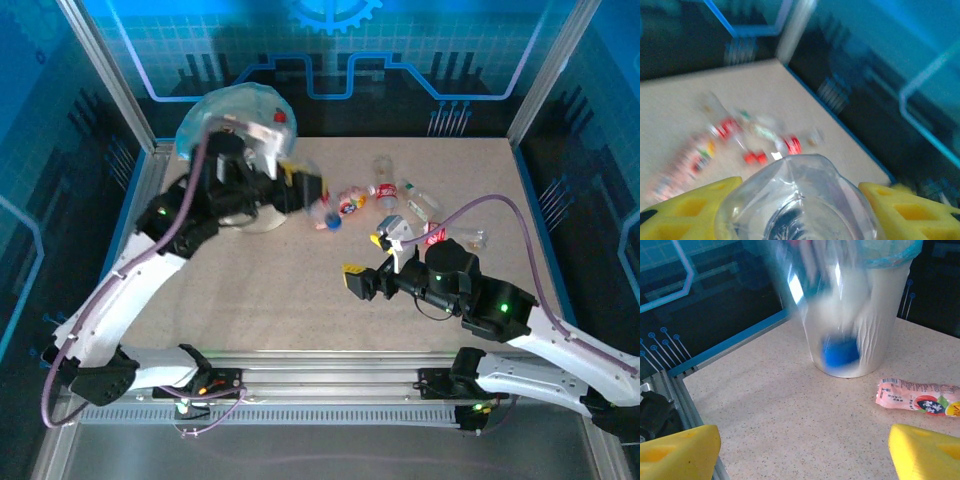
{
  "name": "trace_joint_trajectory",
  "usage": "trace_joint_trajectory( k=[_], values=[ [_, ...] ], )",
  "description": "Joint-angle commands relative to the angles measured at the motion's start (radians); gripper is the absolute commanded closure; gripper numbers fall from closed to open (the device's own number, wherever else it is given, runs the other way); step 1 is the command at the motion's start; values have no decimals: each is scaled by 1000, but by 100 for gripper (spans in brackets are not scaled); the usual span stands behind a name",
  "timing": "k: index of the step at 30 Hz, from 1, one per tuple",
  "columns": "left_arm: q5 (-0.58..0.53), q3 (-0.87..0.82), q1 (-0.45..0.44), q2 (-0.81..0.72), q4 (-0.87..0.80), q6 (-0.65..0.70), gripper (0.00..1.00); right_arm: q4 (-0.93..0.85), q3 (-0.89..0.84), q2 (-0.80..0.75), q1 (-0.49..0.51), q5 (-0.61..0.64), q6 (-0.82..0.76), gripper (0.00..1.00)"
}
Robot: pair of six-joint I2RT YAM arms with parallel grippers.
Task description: Put the plastic bottles in the bin
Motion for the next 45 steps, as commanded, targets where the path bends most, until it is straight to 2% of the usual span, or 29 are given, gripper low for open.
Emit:
trace_joint_trajectory(
  k=[1, 6, 10, 13, 16, 23, 33, 39, 42, 45],
  values=[
    [-39, 172, 135, 87, -46, 56, 51, 26, 29, -4, 13, 44, 4, 12],
    [-39, 402, 339, 275, -66, 73, 52, 21, 55, 16, 13, 43, 0, 12],
    [-29, 579, 460, 452, -101, 62, 53, -5, 87, 37, 12, 45, -2, 12],
    [-23, 700, 498, 568, -179, 81, 54, -27, 108, 47, 13, 47, 6, 12],
    [3, 740, 502, 626, -247, 130, 53, -27, 102, 48, 13, 46, 21, 13],
    [5, 561, 501, 578, -261, 229, 53, -27, 83, 70, 14, 33, 63, 13],
    [-55, 289, 502, 533, -237, 315, 48, -32, 71, 109, 17, 30, 101, 14],
    [-74, 260, 506, 557, -239, 323, 46, -43, 73, 127, 17, 42, 111, 14],
    [-65, 266, 512, 570, -240, 305, 41, -50, 73, 132, 17, 52, 113, 14],
    [-36, 308, 516, 565, -249, 271, 29, -52, 70, 136, 17, 62, 120, 14]
  ],
)
